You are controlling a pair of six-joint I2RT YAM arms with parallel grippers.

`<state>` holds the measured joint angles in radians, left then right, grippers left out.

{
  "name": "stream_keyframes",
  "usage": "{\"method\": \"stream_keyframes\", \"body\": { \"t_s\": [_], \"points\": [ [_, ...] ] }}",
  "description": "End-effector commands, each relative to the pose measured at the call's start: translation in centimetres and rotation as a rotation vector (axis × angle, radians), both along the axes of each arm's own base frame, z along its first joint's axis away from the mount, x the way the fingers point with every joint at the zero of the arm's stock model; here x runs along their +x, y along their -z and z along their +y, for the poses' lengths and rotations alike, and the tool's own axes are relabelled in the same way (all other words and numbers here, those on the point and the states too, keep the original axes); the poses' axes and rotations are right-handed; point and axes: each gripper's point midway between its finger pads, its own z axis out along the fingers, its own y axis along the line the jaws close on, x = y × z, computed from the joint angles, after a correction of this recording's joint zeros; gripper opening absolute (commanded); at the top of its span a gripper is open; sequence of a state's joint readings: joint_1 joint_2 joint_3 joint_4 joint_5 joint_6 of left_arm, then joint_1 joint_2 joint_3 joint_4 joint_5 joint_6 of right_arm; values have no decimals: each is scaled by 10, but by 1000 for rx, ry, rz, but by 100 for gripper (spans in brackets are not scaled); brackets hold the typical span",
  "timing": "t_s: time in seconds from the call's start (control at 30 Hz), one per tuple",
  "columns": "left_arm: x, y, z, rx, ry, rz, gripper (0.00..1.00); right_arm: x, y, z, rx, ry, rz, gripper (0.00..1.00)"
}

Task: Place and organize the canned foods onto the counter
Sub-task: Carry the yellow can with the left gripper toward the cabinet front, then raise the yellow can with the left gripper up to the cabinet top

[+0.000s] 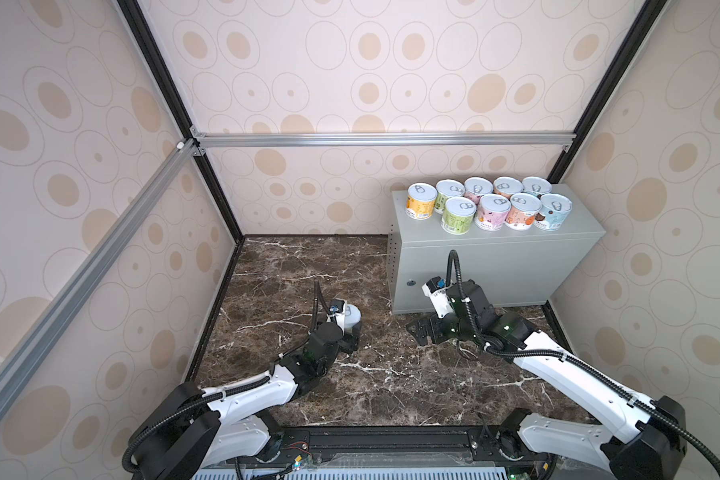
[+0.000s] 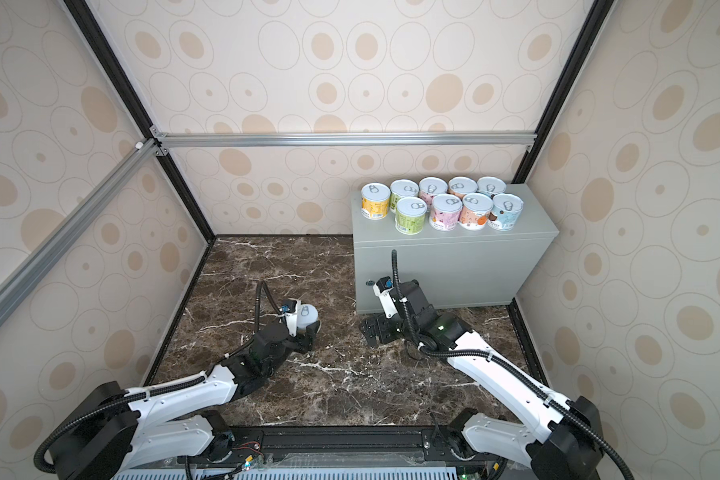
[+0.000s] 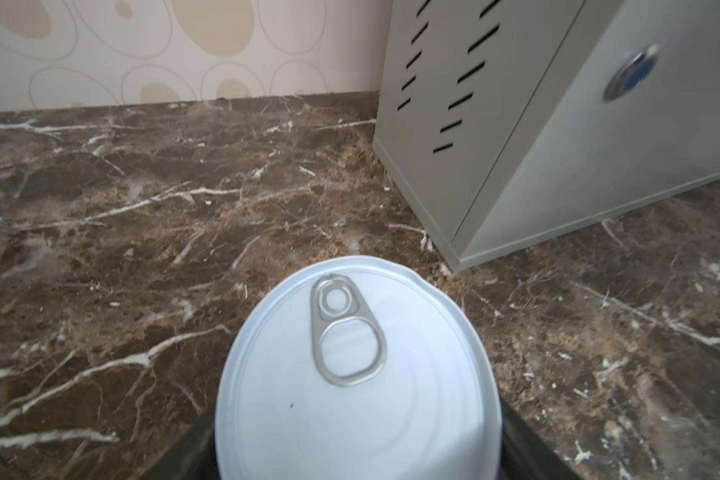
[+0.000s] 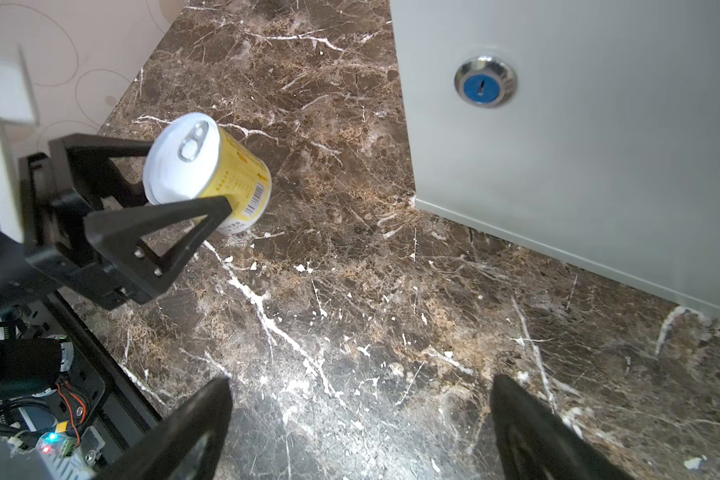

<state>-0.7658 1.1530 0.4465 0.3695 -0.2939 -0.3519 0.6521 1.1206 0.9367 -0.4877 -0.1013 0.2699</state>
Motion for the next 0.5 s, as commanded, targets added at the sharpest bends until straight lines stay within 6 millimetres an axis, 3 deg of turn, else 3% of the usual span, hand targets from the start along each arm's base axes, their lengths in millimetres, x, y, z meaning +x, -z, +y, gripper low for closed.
{"method": "stream_keyframes", "body": {
  "t_s": [0.0,0.23,0.47],
  "points": [
    [9,-60,-13,-35,26,-97,76,-4,0,-6,-9,4,-5,99],
    [17,-127,-30,-11,91,-153,76,-6,8,-7,-4,11,2,99],
    [25,-174,-46,15,145,-208,76,-7,12,-7,9,15,6,99]
  ]
}}
